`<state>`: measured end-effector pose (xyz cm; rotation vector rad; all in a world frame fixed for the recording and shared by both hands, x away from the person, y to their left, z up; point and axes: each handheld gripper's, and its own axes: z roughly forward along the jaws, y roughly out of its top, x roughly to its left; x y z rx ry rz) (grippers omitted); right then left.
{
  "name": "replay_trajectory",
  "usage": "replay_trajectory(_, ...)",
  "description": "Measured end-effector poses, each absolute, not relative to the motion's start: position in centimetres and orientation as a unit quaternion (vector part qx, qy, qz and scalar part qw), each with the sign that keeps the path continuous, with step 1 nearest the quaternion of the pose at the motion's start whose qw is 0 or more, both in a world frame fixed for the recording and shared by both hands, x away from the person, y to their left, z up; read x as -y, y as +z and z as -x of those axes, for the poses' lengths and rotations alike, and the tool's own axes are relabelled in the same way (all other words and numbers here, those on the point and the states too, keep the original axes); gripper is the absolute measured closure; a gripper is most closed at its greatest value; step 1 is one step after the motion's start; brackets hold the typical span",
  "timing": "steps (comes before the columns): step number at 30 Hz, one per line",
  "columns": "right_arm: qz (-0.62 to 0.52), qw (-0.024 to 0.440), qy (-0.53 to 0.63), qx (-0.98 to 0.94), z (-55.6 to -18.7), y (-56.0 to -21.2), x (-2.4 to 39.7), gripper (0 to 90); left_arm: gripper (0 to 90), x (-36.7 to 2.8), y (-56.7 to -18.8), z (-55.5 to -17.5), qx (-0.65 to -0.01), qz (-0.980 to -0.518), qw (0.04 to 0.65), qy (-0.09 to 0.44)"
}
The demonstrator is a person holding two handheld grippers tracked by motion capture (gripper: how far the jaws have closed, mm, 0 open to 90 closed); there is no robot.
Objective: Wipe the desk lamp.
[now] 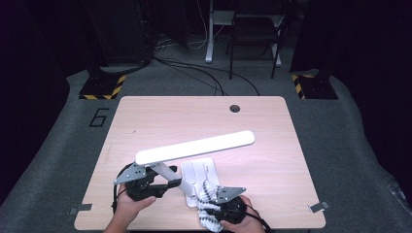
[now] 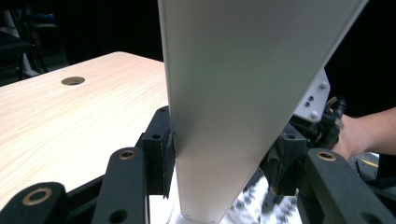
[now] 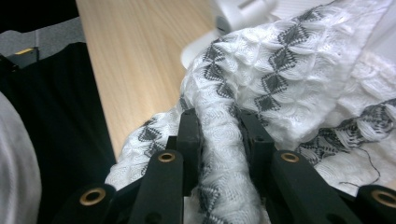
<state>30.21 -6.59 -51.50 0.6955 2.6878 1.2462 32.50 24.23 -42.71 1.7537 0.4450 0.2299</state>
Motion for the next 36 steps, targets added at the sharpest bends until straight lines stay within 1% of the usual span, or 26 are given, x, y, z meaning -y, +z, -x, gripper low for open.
replay_trajectory(16, -0.297, 0.072, 0.401, -0.863, -31.6, -51.5, 11.3, 72.9, 52.3, -24.1, -42.7, -32.5, -0.191, -0.760, 0.613, 0.101)
replay_trajectory(22, -0.298, 0.077, 0.399, -0.864, -31.8, -51.5, 11.4, 72.8, 52.3, -24.1, -42.7, -32.5, -0.190, -0.761, 0.612, 0.100)
replay_trajectory(23, -0.304, 0.072, 0.399, -0.862, -31.8, -51.5, 11.3, 72.8, 52.2, -24.1, -42.7, -32.5, -0.188, -0.761, 0.612, 0.101)
replay_trajectory(29, -0.308, 0.072, 0.405, -0.858, -32.9, -51.7, 11.4, 72.9, 52.1, -24.0, -42.6, -32.4, -0.189, -0.763, 0.610, 0.099)
replay_trajectory(33, -0.313, 0.091, 0.395, -0.859, -33.0, -51.3, 11.5, 73.0, 52.1, -24.1, -42.6, -32.4, -0.192, -0.765, 0.607, 0.100)
replay_trajectory(36, -0.323, 0.096, 0.401, -0.852, -33.2, -51.2, 12.0, 73.1, 52.2, -24.3, -42.6, -32.6, -0.189, -0.765, 0.607, 0.101)
